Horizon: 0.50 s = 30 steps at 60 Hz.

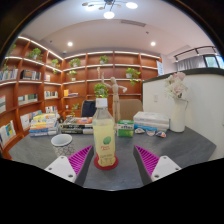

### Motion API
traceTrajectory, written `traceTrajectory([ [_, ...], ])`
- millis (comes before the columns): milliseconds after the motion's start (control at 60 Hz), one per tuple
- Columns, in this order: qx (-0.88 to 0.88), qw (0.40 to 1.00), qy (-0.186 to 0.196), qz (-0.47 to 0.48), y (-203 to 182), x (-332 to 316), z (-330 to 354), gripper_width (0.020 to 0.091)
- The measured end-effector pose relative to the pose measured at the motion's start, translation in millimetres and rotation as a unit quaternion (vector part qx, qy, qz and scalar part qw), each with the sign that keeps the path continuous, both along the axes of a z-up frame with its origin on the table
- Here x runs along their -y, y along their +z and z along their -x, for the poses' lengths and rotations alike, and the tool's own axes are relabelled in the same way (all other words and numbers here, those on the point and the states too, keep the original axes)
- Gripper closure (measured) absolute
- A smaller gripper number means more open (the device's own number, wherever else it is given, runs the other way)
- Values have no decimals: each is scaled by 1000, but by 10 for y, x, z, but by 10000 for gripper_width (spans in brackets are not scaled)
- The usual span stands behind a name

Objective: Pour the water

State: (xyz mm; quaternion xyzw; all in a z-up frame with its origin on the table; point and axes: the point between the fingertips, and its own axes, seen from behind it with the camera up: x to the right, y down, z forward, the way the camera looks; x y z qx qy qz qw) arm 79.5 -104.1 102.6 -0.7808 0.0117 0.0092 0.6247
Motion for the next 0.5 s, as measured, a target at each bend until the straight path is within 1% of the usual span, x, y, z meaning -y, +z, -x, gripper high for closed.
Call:
traceTrajectory([
  [217,6,1000,-19,-18,177,207,-149,296],
  [350,2,1000,-19,-21,232,267,-203,296],
  [500,-5,999,-27,-26,258,270,-261,297],
])
